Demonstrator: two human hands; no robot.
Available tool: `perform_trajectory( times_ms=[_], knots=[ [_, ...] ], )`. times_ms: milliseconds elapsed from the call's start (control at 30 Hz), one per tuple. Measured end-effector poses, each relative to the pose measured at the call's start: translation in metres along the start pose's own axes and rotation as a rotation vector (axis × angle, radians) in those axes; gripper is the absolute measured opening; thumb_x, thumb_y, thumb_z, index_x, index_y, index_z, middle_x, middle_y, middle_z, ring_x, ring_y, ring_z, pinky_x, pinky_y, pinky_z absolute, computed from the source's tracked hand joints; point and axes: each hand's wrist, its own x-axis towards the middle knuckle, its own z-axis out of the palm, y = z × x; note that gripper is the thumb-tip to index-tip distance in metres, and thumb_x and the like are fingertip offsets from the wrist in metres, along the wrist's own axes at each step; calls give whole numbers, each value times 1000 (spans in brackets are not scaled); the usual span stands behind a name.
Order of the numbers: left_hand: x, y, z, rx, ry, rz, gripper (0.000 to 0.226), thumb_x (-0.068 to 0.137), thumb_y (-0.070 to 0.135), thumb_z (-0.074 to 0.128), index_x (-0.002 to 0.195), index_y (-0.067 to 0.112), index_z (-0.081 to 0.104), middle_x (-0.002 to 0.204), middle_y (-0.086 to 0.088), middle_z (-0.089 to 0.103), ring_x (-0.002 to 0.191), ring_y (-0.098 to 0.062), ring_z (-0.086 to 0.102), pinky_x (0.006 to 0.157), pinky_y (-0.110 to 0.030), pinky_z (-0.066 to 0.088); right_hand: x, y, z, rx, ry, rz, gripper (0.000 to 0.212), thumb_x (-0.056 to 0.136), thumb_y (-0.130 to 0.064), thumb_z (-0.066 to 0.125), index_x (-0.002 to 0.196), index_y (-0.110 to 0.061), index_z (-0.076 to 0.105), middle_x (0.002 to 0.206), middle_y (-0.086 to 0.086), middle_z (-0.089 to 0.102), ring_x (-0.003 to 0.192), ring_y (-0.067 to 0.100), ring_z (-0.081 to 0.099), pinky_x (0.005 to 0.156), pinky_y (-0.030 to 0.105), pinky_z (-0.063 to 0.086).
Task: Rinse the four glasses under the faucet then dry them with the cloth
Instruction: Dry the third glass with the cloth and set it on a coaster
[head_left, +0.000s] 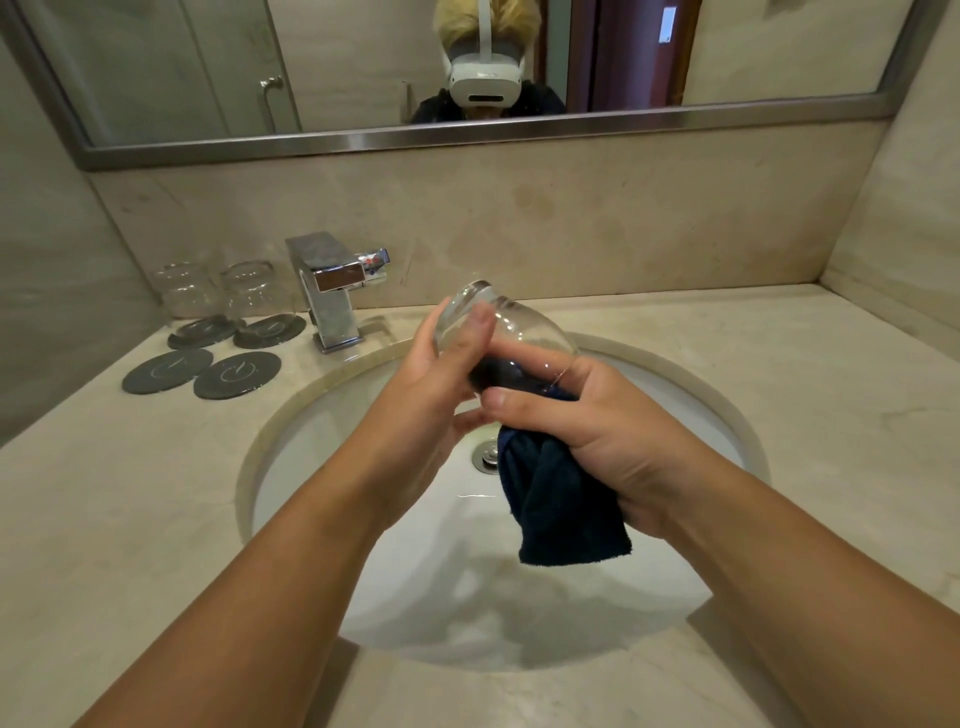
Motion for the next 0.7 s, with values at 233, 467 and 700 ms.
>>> perform_trajectory(
  times_ms=[233, 467, 700],
  knots=[
    [0, -4, -1, -29, -6, -17, 58, 97, 48, 65, 140, 12, 51, 131, -19, 73, 124, -32, 72, 107, -47, 57, 0, 3, -2, -20, -19, 42, 41, 95, -10, 75, 133, -26, 74, 121, 2, 79, 118, 19, 73, 104, 33, 53],
    [-1, 0, -4, -43, -31, 13, 93, 86, 46, 78, 161, 10, 35, 140, -9, 70, 132, -22, 67, 110, -34, 54, 3, 0, -7, 214, -65, 32, 55, 79, -20, 78, 134, -27, 73, 129, 0, 76, 118, 14, 71, 99, 26, 51],
    [-1, 1, 3, -11, 3, 2, 77, 89, 69, 62, 148, 22, 48, 115, -3, 78, 119, -25, 74, 103, -42, 58, 0, 0, -3, -82, -18, -78, 41, 97, -5, 71, 127, -33, 76, 121, -7, 79, 117, 11, 73, 106, 31, 50]
  ],
)
